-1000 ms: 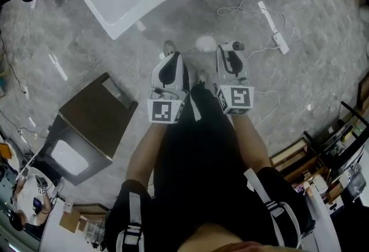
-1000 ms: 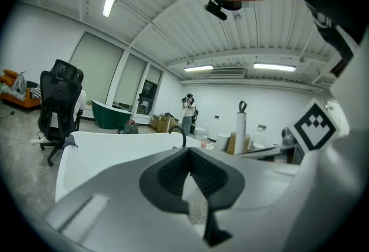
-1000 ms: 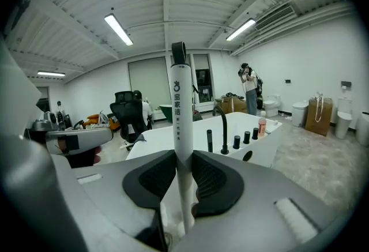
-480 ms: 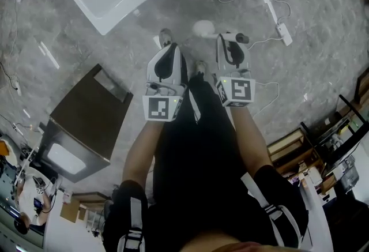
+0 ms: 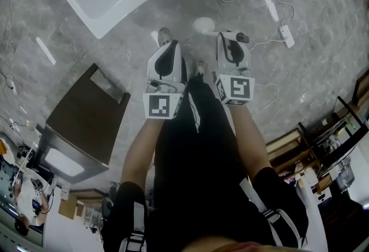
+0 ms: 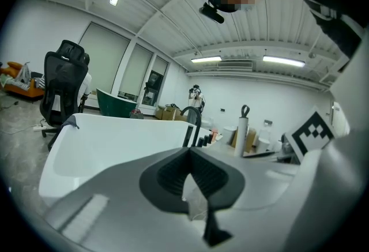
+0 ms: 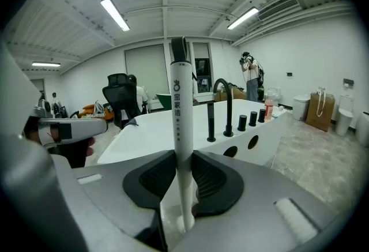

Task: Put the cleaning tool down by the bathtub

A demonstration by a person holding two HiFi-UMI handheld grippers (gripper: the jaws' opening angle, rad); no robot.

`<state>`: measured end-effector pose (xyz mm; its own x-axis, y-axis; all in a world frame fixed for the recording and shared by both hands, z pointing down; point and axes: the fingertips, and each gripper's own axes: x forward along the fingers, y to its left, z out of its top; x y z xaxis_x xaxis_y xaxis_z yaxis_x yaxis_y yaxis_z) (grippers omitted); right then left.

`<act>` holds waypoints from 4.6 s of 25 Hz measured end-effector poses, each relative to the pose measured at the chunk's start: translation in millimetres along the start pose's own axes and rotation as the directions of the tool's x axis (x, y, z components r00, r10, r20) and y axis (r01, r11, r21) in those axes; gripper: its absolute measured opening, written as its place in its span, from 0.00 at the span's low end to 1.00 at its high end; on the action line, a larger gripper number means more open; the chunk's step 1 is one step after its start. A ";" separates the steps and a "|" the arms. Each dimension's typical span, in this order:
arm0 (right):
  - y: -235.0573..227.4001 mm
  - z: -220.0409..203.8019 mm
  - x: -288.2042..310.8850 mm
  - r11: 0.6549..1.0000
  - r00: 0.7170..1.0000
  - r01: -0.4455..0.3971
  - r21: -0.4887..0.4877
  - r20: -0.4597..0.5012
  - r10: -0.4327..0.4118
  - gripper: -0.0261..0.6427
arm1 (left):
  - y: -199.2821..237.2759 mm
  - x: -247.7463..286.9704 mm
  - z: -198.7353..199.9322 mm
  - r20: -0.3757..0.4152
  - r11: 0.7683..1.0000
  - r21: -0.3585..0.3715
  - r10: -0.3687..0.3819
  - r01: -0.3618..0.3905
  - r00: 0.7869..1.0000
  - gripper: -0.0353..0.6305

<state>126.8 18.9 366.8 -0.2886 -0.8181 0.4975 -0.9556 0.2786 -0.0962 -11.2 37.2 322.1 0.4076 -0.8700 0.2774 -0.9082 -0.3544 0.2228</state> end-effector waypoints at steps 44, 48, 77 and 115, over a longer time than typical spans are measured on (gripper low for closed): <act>-4.1 -151.2 142.0 1.000 0.990 0.031 -0.007 -0.135 -0.031 0.17 | 68.0 62.5 -110.0 -0.074 0.999 -0.037 -0.005 0.002 0.997 0.07; -4.7 -168.3 154.0 0.999 0.988 0.032 0.001 -0.149 -0.032 0.17 | 75.0 70.2 -121.2 -0.081 1.000 -0.026 0.001 -0.003 0.997 0.06; -3.2 -268.6 216.7 0.999 0.963 0.001 -0.052 -0.269 -0.015 0.17 | 98.9 92.3 -164.5 -0.090 0.998 -0.063 0.020 -0.026 0.996 0.06; 11.8 -303.3 269.3 0.995 0.933 -0.050 -0.090 -0.361 0.014 0.17 | 126.2 100.0 -177.8 -0.102 0.995 -0.091 0.020 -0.030 0.995 0.06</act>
<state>56.0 -45.5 761.1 -0.2613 -0.5775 0.7735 -0.9307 0.3631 -0.0433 -68.1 -33.6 544.1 0.3965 -0.8378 0.3754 -0.9075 -0.2958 0.2982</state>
